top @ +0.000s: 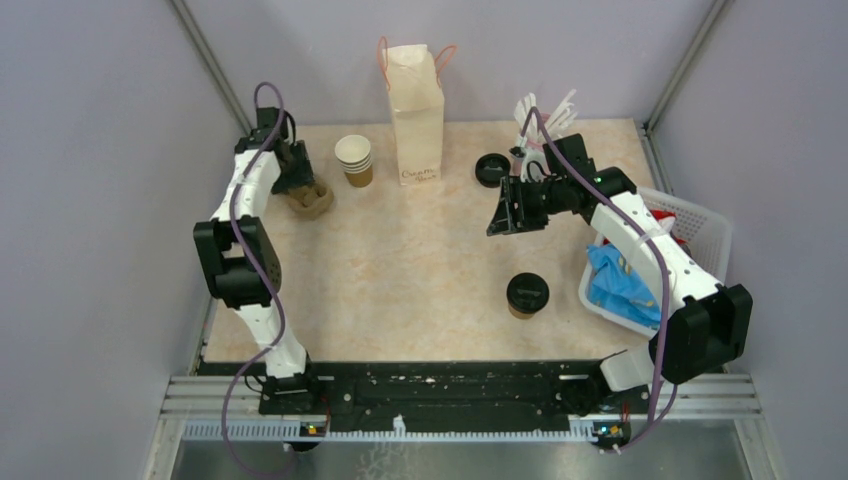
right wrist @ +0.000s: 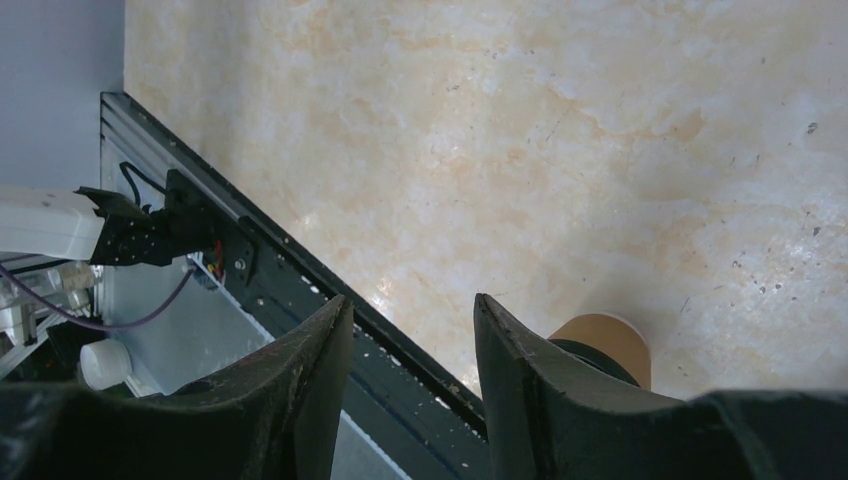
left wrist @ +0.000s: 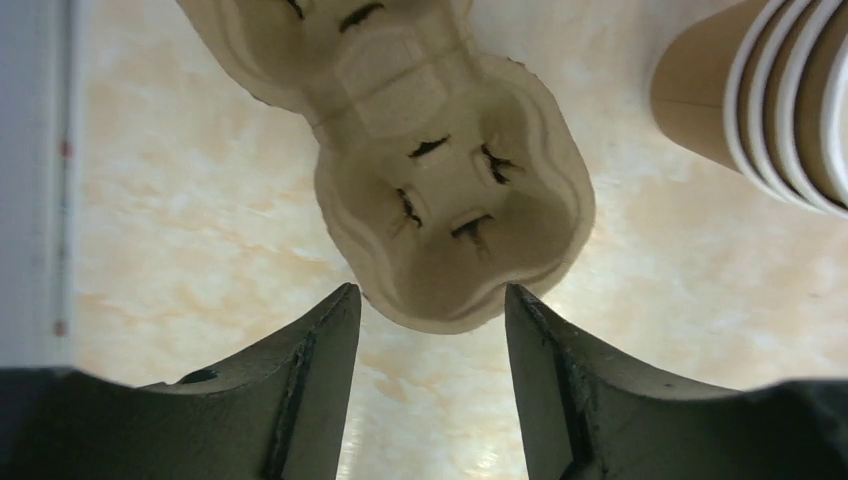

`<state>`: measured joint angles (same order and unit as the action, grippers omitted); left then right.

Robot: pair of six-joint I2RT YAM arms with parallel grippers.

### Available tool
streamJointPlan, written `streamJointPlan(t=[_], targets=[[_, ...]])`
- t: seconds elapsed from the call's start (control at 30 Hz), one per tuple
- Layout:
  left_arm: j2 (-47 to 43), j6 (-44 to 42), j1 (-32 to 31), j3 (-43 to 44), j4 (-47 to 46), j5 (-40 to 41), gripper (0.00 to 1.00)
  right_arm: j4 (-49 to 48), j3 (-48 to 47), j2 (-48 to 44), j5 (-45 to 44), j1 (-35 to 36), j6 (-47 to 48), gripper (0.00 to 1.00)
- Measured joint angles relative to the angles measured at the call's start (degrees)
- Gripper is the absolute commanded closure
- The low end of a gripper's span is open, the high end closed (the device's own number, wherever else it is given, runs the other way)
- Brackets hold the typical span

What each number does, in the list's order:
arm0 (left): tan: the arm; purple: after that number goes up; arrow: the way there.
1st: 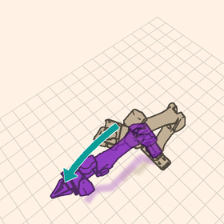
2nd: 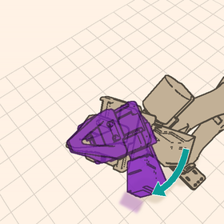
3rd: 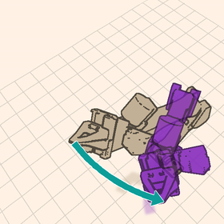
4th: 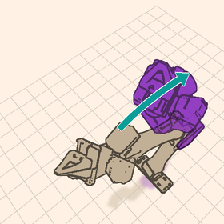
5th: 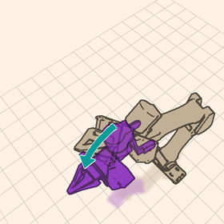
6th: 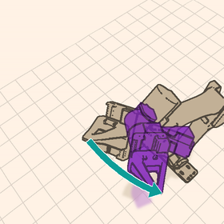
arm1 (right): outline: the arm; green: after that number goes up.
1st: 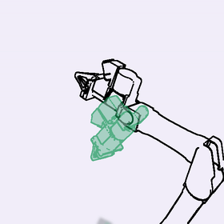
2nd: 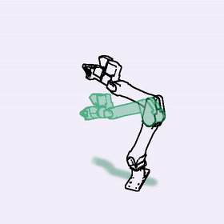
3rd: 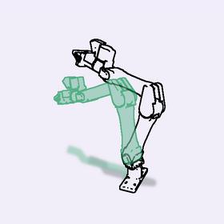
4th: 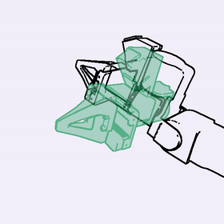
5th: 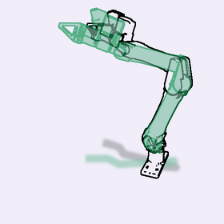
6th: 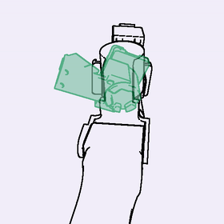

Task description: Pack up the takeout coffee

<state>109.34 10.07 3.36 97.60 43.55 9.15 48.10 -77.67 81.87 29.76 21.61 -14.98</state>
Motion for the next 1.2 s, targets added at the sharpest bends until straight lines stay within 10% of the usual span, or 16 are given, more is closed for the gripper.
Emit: streamJointPlan(t=[0.33,1.2], targets=[[4.4,7.8,3.5,3.0,1.2,-18.3,0.39,0.0,0.0,0.0,0.0,0.0,0.0,0.52],[9.5,5.0,3.0,4.8,1.1,-20.3,0.47,0.1,0.0,0.0,0.0,0.0,0.0,0.52]])
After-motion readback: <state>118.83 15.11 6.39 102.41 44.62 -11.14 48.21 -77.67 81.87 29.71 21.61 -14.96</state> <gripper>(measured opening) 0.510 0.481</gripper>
